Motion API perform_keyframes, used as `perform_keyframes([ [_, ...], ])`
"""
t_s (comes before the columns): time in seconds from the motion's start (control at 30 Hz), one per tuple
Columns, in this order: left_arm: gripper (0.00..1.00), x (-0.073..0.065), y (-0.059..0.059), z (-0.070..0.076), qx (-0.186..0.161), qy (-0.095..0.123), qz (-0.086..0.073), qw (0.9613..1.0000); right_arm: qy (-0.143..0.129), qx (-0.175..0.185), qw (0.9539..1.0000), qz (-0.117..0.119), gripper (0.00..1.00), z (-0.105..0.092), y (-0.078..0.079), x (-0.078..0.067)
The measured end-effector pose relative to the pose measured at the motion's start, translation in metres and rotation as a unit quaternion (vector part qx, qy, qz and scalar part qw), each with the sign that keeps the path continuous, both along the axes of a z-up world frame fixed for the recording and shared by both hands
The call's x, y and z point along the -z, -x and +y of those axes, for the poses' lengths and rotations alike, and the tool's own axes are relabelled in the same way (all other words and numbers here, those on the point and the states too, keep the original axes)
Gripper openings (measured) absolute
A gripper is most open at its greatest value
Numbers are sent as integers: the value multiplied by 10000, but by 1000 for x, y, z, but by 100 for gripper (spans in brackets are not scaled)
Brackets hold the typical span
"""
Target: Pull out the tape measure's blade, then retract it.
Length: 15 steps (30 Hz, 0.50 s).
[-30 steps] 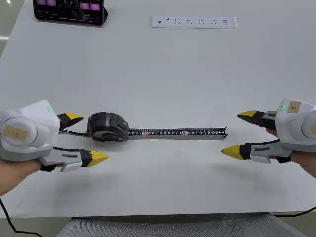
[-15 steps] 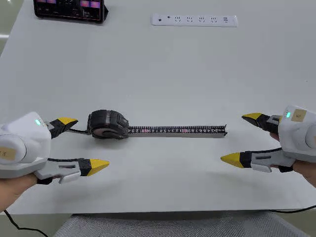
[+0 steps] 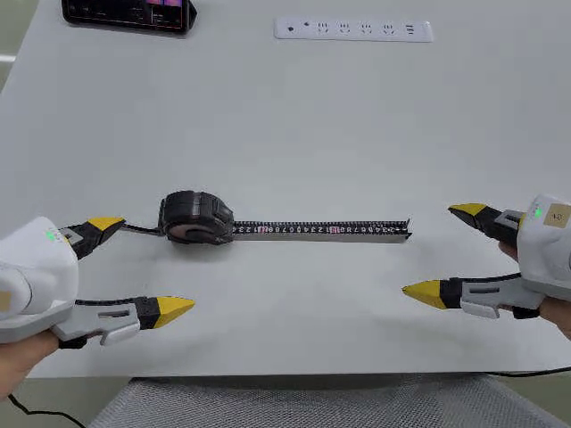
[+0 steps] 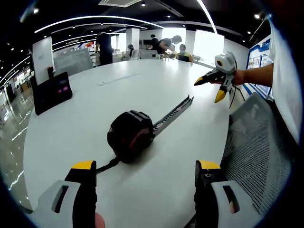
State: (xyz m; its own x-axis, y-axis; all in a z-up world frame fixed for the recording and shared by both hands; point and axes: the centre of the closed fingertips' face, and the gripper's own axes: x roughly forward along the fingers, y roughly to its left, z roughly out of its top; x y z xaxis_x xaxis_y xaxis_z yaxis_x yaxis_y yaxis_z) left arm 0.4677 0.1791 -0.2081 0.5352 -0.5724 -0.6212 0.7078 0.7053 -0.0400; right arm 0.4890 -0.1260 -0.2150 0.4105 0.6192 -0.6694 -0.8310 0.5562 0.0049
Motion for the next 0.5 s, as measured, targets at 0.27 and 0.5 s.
perform_keyframes([
  [0.27, 84, 0, 8, -2, -32, 42, 4, 10000, -38, 94, 9999, 11, 84, -4, 11, 1],
  [0.5, 87, 4, 15, 0, -94, 101, 66, 9999, -81, 204, 9998, 17, 87, -7, 21, 3],
])
